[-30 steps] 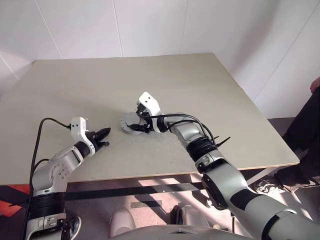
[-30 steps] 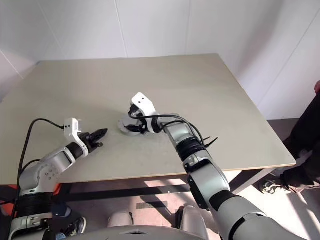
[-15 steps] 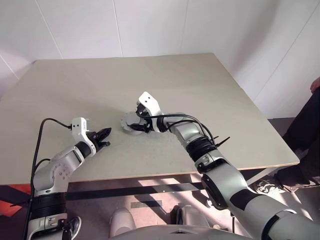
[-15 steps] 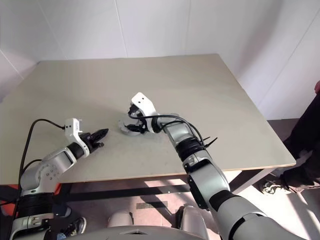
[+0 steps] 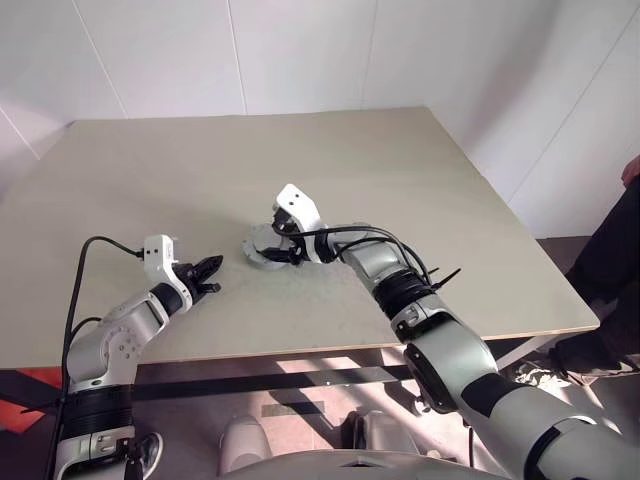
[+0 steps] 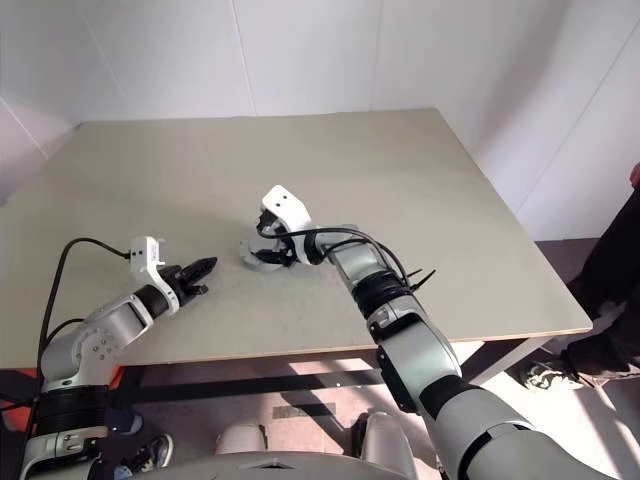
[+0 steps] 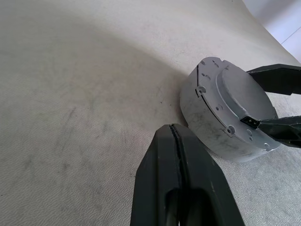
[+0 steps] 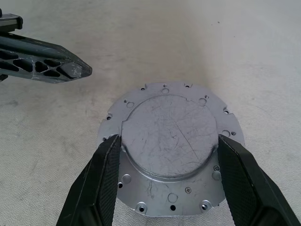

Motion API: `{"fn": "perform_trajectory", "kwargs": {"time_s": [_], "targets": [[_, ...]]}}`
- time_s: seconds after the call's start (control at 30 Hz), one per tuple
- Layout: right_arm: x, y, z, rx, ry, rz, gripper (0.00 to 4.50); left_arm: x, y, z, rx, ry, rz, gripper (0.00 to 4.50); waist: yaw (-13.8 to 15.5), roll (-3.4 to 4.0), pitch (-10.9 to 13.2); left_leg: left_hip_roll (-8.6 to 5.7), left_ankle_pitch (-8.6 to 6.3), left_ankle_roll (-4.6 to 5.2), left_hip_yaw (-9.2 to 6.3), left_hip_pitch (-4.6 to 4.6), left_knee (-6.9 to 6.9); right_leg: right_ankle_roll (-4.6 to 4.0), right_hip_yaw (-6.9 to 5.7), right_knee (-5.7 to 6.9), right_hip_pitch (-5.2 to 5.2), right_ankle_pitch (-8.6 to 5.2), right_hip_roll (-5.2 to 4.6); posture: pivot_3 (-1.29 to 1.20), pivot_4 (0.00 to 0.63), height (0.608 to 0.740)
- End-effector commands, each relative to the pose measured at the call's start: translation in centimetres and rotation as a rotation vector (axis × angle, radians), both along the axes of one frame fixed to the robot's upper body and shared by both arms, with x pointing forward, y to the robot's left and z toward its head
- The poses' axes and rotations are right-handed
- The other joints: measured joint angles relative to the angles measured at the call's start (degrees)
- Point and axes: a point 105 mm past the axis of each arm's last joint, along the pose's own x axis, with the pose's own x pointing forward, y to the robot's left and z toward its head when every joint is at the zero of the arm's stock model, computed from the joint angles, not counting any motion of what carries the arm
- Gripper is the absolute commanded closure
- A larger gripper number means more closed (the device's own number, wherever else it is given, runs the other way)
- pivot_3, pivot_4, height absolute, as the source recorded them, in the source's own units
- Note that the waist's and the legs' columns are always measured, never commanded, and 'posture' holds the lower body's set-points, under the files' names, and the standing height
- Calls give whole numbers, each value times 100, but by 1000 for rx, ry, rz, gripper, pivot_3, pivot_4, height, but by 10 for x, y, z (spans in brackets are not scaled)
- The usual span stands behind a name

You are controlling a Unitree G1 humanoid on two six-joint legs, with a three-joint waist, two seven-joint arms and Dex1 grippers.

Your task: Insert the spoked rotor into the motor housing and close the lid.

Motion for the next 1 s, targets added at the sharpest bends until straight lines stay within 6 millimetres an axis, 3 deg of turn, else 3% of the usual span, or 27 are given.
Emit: {"fn": "perform_trajectory", "kwargs": {"time_s": [0.03, 0.17, 0.43, 0.57, 0.77, 1.0], "targets": [[4, -8, -4, -49, -8, -16, 1440, 5, -11, 15, -33, -43, -21, 4500, 2, 0, 0, 0, 0, 0, 0, 0, 0, 0, 0, 0, 0, 0, 0, 0, 0, 740], [4, -8, -4, -50, -8, -17, 1440, 14, -24, 21, -129, -37, -14, 4500, 20, 0, 0, -1, 0, 0, 0, 3, 3, 0, 1, 1, 7, 0, -1, 0, 0, 740], [5, -13, -6, -57, -6, -37, 1440, 49, -77, 43, -370, -34, -58, 4500, 60, 0, 0, -1, -1, 2, 1, 4, 20, 1, 3, 1, 19, 0, -3, 0, 0, 740], [7, -16, -4, -50, -10, -56, 1440, 59, -100, 34, -347, 40, -92, 4500, 97, 0, 0, -1, -1, 1, 1, 4, 15, 1, 2, 1, 18, 0, -3, 0, 0, 740], [10, -23, -3, -43, -11, -94, 1440, 59, -98, 11, -266, 136, -63, 4500, 120, 1, -1, -1, 0, 1, 1, 5, 16, 2, 2, 1, 20, 0, -3, 0, 0, 740], [10, -24, -3, -41, -6, -106, 1440, 46, -83, 3, -267, 168, -40, 4500, 128, 3, -2, -4, 0, 1, 0, 16, 20, 9, 2, -2, 39, -4, -9, 0, 0, 740]]}}
